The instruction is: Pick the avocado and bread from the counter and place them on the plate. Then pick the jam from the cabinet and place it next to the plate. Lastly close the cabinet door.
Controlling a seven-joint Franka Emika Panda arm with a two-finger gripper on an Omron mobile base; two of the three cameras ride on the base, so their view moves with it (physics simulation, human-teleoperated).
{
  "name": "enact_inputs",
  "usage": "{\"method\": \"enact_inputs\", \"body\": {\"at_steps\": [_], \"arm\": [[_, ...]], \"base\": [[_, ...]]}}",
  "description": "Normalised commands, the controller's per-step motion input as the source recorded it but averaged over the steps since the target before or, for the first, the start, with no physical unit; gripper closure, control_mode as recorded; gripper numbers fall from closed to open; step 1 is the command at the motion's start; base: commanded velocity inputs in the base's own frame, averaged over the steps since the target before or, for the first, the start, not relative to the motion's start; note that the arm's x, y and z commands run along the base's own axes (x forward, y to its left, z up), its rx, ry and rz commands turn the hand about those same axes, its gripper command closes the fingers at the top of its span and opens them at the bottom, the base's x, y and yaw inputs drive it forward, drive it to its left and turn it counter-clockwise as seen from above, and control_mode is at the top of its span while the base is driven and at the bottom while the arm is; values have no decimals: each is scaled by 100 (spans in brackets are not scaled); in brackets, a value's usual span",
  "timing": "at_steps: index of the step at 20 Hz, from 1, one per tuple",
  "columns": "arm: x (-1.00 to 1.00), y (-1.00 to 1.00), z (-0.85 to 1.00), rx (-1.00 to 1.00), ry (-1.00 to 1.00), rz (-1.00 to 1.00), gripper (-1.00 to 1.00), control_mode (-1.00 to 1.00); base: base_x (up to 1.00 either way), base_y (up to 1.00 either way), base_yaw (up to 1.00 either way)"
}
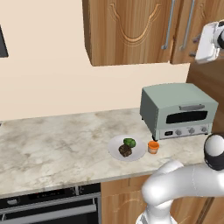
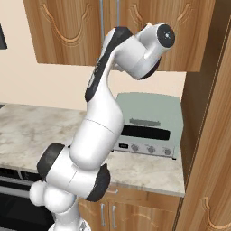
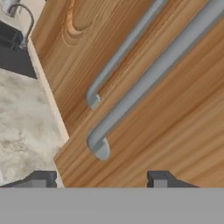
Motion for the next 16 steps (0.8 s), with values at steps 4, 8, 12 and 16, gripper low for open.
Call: {"method": "enact_inputs", "body": {"at_steps": [4, 8, 12, 16], "arm": [[66, 0, 0, 0, 0, -22, -100, -100], [43, 0, 0, 0, 0, -19, -100, -100], [9, 0, 0, 0, 0, -15, -100, -100], [-49, 3, 0, 0, 0, -8, -100, -100]], "base": [[0, 0, 0], [0, 0, 0], [0, 0, 0], [0, 0, 0]]}}
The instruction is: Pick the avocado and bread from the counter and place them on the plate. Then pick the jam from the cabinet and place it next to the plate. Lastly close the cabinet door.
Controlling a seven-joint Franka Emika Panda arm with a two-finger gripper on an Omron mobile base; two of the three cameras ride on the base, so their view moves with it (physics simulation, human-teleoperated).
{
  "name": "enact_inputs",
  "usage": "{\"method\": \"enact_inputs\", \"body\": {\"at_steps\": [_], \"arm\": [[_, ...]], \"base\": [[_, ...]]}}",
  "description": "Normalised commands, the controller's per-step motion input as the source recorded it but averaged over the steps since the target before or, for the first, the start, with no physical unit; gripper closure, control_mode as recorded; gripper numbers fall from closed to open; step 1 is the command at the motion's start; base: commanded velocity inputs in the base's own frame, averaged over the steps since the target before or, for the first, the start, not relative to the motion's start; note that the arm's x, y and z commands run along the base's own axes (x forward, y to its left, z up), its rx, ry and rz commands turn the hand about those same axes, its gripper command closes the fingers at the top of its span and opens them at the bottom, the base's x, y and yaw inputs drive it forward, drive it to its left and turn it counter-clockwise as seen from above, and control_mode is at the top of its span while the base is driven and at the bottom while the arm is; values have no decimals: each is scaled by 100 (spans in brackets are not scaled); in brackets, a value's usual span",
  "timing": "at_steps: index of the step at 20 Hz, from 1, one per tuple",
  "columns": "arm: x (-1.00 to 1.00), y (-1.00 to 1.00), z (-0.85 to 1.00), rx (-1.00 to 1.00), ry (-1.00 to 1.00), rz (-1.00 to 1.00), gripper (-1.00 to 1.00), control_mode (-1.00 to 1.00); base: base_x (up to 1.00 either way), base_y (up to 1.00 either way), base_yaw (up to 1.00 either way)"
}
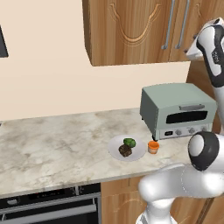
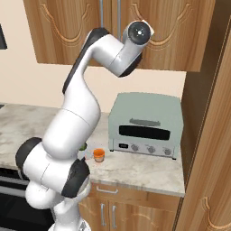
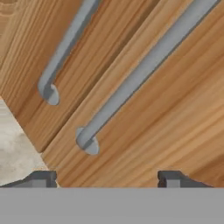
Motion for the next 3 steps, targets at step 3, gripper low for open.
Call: {"method": "enact_inputs", "body": {"at_steps": [3], "arm": [[-86, 8, 0, 0, 0, -5, -100, -100]], "base": [[0, 0, 0]]}}
